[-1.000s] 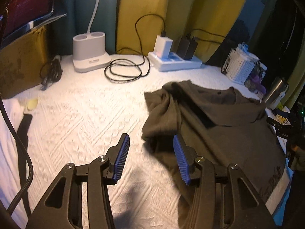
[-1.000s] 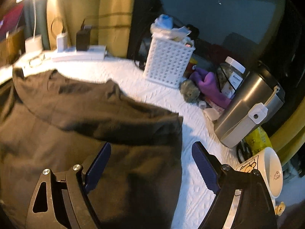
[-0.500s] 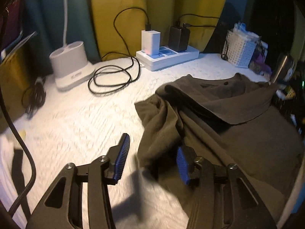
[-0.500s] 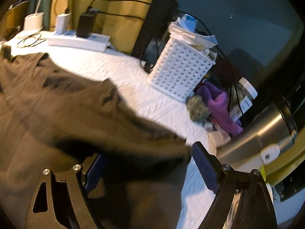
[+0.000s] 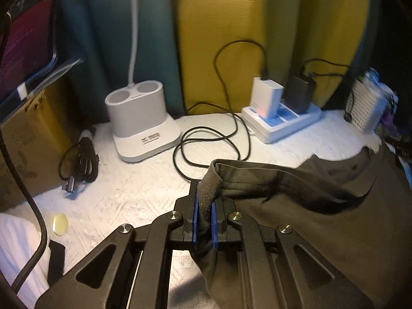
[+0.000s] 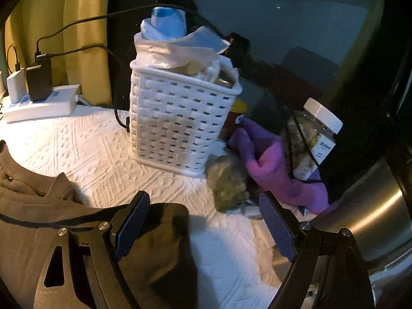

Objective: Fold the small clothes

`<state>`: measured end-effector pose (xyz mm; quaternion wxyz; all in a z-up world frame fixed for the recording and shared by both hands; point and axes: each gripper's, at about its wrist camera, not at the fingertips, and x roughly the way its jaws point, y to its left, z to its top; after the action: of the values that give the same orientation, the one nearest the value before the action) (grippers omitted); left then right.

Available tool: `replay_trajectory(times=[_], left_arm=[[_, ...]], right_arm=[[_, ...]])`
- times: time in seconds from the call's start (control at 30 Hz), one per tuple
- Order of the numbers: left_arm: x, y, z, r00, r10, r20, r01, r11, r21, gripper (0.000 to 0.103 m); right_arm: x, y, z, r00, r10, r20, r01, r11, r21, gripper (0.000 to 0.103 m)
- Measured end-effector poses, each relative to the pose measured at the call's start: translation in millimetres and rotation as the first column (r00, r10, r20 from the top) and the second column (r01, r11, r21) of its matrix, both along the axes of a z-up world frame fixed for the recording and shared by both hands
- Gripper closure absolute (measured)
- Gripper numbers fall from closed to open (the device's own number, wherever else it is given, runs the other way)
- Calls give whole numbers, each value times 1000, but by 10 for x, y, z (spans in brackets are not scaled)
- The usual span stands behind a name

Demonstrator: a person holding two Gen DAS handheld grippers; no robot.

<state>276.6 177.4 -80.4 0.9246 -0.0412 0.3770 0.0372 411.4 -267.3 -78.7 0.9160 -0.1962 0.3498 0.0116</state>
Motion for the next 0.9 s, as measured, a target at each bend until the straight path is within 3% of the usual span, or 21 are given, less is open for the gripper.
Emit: replay_trajectory(times=[0.07, 0.13, 0.2, 0.23, 0.37, 0.7, 0.73, 0.8, 0.9], left_arm=[[-6, 31, -1, 1000, 6, -23, -7, 999, -32, 94], [-70, 65, 8, 999, 27, -34, -29, 998, -48, 87], [-180, 74, 47, 999, 41, -24, -42, 997, -61, 59], [-239, 78, 69, 999, 39, -18, -41, 997, -70, 56], [-562, 53, 111, 999, 29, -19, -30, 996, -83, 55], [-1361, -318, -139, 994, -86, -71, 75, 986, -147, 54], [-1423, -344, -159, 992, -100, -71, 87, 982, -166, 53], [-1537, -379, -201, 991, -113, -70, 97, 973, -210, 32], [-1671, -420, -238, 991, -123, -57, 102, 953, -286, 27]], right_arm=[[-48, -4, 32, 1000, 9, 0, -9, 1000, 10, 15], [-143, 10, 66, 1000, 21, -1, -21, 1000, 10, 15], [-264, 11, 112, 1000, 29, -1, -29, 999, 14, 15], [-332, 6, 134, 1000, 30, -1, -30, 999, 18, 15], [-682, -67, 232, 1000, 31, -5, -30, 998, 51, 15], [-1571, -437, 182, 998, -7, -61, 17, 985, 171, 15], [-1646, -468, 160, 998, -14, -68, 26, 983, 183, 15], [-1827, -553, 87, 996, -27, -86, 44, 977, 209, 15], [-2055, -655, 7, 993, -36, -113, 66, 961, 269, 15]])
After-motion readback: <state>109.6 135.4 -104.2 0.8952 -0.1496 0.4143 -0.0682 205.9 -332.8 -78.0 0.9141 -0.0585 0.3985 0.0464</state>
